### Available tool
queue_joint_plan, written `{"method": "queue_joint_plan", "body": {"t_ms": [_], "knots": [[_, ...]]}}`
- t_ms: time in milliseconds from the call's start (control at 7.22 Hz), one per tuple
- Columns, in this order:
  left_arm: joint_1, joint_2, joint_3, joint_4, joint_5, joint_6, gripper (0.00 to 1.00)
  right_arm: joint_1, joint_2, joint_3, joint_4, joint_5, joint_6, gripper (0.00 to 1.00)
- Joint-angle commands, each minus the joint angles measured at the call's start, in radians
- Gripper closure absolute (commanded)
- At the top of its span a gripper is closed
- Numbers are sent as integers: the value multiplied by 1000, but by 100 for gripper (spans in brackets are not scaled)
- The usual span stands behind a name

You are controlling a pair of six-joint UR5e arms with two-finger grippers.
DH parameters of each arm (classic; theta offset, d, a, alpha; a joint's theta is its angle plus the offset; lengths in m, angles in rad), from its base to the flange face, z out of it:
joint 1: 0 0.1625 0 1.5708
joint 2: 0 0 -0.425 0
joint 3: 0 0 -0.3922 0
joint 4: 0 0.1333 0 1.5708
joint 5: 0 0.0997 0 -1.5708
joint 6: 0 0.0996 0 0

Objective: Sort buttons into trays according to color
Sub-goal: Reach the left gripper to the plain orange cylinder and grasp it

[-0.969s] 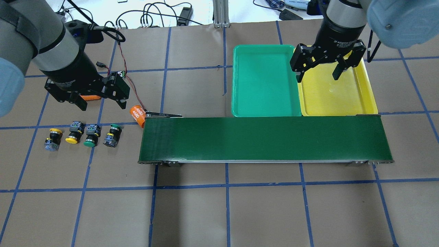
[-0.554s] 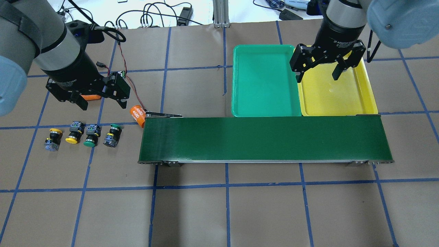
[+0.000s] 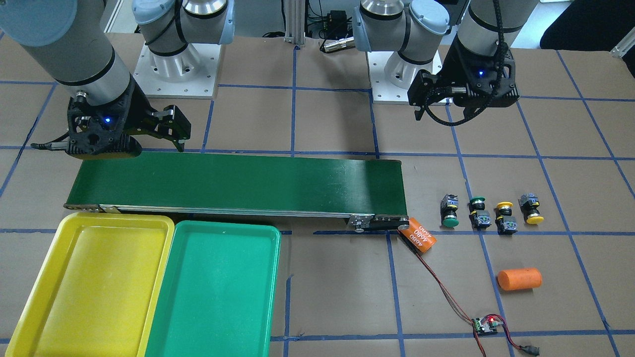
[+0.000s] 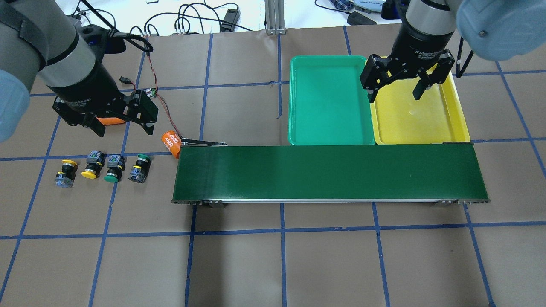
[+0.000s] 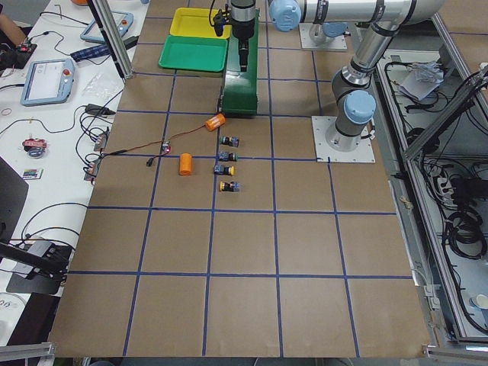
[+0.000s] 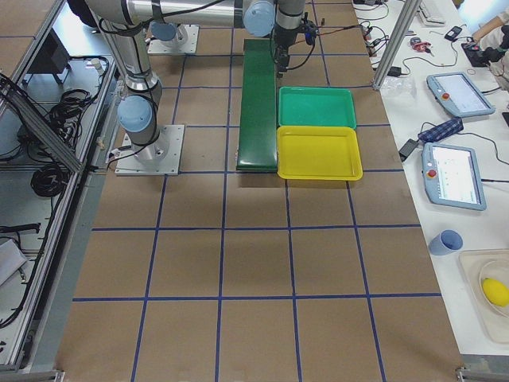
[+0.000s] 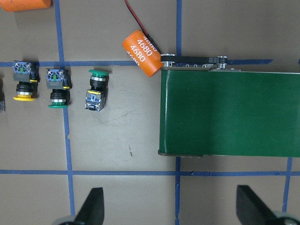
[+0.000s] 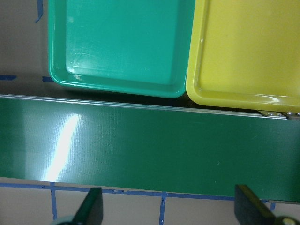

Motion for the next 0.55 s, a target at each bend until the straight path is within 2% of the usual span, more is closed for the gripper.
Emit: {"method": "queue_joint_plan", "body": {"t_ms": [0,277,415], "knots": [[112,-33,1,74,1,22,0,0,0,1,0,0,0,0],[229,-96,4,133,4,191,0,0,0,1,2,-1,0,0],[280,-151,4,212,4,233,0,0,0,1,2,0,0,0]]}}
